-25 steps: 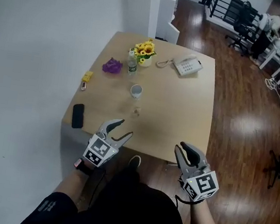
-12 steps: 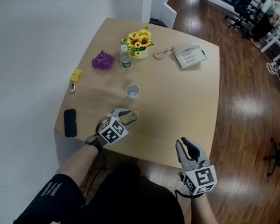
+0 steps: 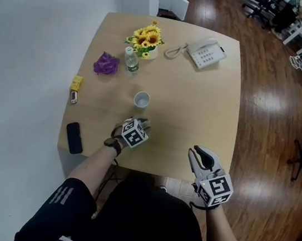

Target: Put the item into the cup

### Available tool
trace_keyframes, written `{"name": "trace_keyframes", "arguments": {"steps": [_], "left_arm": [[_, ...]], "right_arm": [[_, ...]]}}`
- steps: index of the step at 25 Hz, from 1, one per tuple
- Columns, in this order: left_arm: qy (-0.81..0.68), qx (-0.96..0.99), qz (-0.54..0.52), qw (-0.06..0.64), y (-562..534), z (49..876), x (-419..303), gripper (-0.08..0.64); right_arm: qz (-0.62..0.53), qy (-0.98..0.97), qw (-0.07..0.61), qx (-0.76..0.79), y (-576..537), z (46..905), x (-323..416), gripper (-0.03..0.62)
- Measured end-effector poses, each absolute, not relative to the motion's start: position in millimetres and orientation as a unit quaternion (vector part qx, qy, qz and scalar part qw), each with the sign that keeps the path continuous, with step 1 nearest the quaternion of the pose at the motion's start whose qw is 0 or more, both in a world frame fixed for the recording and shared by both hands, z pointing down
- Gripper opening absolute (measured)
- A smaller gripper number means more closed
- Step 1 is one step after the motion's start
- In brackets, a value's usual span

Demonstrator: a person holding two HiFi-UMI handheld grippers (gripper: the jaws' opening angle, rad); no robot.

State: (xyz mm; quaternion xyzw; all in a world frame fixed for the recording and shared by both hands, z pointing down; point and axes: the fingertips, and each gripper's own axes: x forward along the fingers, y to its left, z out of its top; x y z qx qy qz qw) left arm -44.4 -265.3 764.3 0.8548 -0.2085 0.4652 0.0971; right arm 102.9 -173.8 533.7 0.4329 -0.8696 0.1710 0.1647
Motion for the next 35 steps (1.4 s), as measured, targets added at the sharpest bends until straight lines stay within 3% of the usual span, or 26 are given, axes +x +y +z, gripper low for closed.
{"name": "trace_keyframes", "arguments": {"steps": [3, 10, 25, 35], "left_arm": [[-0.202, 0.849, 0.477, 0.104, -265.9, 774.5, -45.4, 0.129], [-0.205, 0.847, 0.479, 0.1, -267.5, 774.9, -51.9, 0.0], [-0.309, 0.889, 0.336, 0.031, -318.1, 614.8, -75.8, 0.0], [-0.304, 0.867, 0.393, 0.024, -361.5, 656.8, -83.3, 0.0]], "right_arm": [[0.18, -0.867, 0.168, 0.433, -174.8, 538.2, 103.5, 0.08], [0.192, -0.861, 0.173, 0.437, -179.6, 544.8, 104.8, 0.08], [0.176, -0.882, 0.16, 0.406, -199.5, 533.9, 73.2, 0.079], [0.162, -0.893, 0.157, 0.39, -213.9, 527.5, 49.7, 0.078]]}}
